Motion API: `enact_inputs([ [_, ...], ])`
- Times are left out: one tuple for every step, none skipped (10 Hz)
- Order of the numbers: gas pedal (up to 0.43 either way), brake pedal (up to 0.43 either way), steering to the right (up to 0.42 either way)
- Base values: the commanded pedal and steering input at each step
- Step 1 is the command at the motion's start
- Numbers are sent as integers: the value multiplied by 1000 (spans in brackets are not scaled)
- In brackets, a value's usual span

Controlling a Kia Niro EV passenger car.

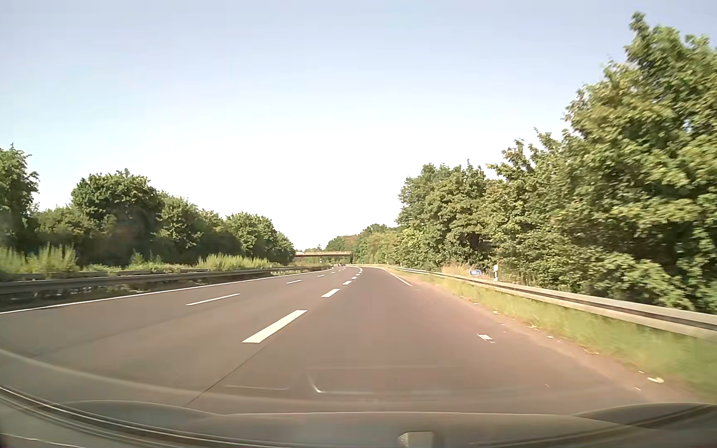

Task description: Follow the waypoints while adhering to traffic rules and regulations

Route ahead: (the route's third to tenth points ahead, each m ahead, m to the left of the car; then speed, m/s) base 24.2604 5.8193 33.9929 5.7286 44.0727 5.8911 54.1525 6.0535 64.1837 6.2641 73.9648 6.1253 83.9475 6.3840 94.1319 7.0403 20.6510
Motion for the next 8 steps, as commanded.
enact_inputs([
  [843,30,-4],
  [843,30,-5],
  [843,30,-4],
  [843,30,-5],
  [843,24,-7],
  [843,30,-7],
  [843,30,-8],
  [843,30,-7],
])
